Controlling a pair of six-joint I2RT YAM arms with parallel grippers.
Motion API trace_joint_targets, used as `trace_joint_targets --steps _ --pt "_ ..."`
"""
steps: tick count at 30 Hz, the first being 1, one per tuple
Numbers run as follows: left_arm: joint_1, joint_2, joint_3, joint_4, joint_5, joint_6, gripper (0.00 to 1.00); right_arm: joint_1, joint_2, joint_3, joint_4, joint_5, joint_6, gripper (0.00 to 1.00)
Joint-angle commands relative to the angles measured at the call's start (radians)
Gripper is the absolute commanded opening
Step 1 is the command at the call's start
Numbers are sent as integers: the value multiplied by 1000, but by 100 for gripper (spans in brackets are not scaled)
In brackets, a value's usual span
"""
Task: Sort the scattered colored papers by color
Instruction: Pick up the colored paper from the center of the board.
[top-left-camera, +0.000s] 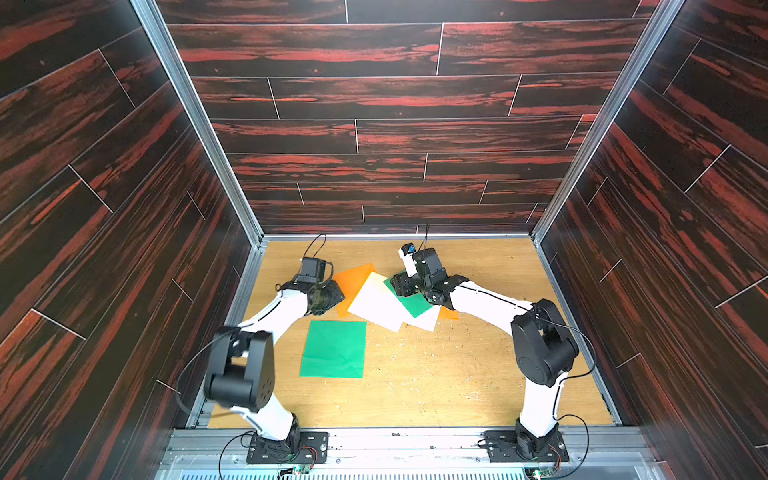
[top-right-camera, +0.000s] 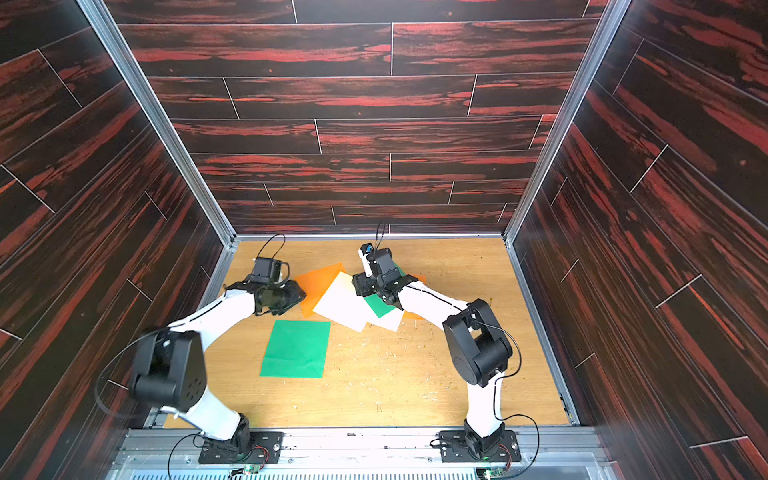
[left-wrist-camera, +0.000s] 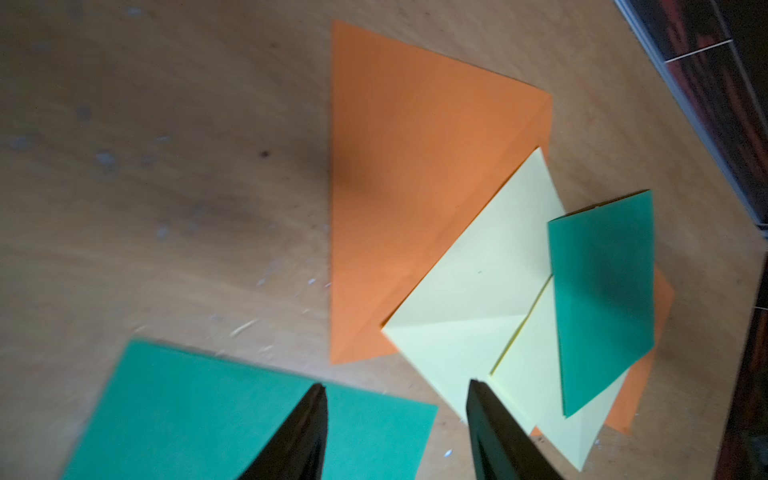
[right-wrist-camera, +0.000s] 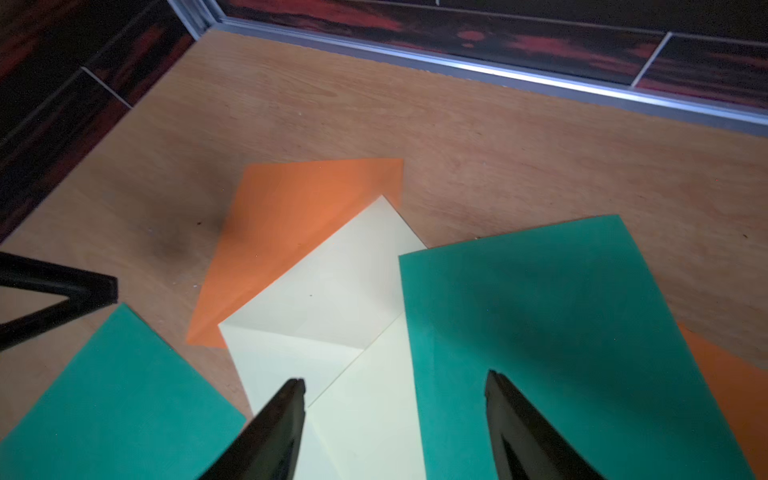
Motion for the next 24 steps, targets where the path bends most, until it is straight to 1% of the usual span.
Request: trace_joint_targets --steps 1,5,7,10,14,21,24 --pt "-14 79 68 148 153 -42 58 -56 37 3 -61 45 61 71" --pt "-34 202 176 206 228 -81 58 -129 101 33 -78 -24 97 70" --pt "-45 244 203 267 259 -125 58 -159 137 60 -89 -44 108 69" --pt "-63 290 202 403 286 -234 58 -178 190 111 -105 -45 106 68" --pt "-106 343 184 592 277 -392 58 -196 266 192 -147 -63 110 67" --pt "-191 359 111 767 227 -539 58 -216 303 178 -125 -123 129 67" --pt "-218 358 88 798 196 -575 58 -233 314 161 -106 -161 144 67"
